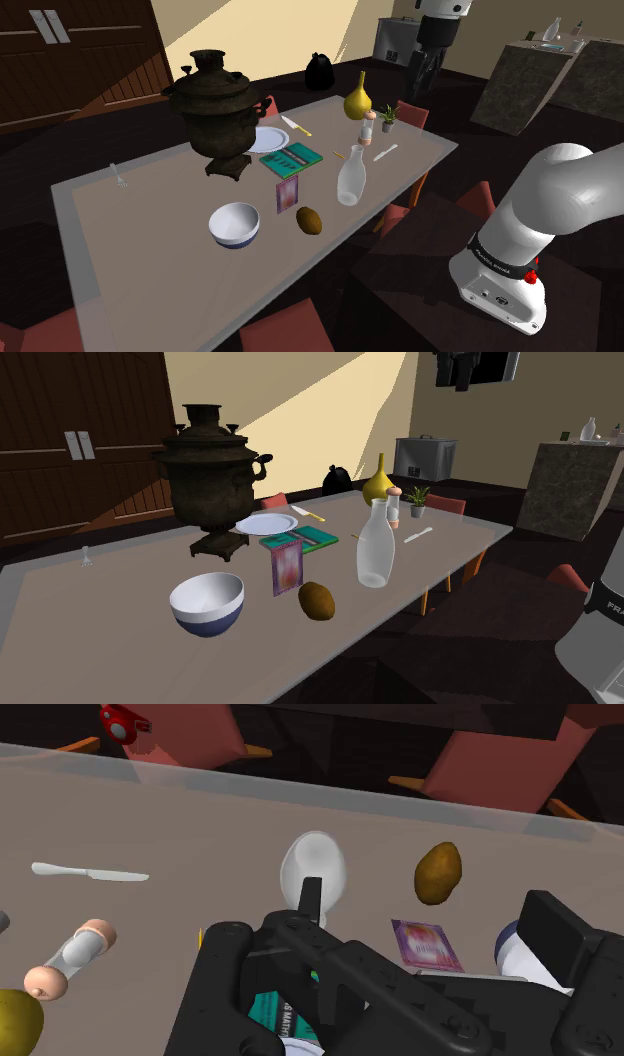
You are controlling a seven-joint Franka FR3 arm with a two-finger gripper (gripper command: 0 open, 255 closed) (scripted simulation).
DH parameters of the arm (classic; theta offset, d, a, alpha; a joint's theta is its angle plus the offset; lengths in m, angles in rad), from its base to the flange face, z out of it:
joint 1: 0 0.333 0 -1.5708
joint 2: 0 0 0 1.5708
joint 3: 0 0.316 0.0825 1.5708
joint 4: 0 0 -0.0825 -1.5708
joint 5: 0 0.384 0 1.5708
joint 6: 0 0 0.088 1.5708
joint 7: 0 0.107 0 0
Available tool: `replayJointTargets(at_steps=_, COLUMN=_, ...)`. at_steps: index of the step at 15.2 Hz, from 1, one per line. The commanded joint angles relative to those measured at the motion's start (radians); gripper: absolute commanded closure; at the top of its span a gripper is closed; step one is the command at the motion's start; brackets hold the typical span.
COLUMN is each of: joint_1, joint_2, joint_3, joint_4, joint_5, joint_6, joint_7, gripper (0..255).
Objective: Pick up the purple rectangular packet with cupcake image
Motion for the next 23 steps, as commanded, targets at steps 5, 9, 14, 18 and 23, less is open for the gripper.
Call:
replayJointTargets(at_steps=5, joint_1=0.038, joint_2=0.113, joint_3=-0.044, joint_4=-0.019, joint_5=-0.023, joint_6=0.133, joint_7=-0.147, gripper=0)
replayJointTargets(at_steps=9, joint_1=0.078, joint_2=0.244, joint_3=-0.082, joint_4=-0.014, joint_5=-0.034, joint_6=0.26, joint_7=-0.291, gripper=0)
replayJointTargets(at_steps=14, joint_1=0.127, joint_2=0.423, joint_3=-0.116, joint_4=0.022, joint_5=-0.028, joint_6=0.403, joint_7=-0.472, gripper=0)
replayJointTargets(at_steps=18, joint_1=0.162, joint_2=0.57, joint_3=-0.13, joint_4=0.071, joint_5=-0.007, joint_6=0.501, joint_7=-0.617, gripper=0)
replayJointTargets(at_steps=23, joint_1=0.195, joint_2=0.753, joint_3=-0.123, joint_4=0.152, joint_5=0.03, joint_6=0.6, joint_7=-0.794, gripper=0)
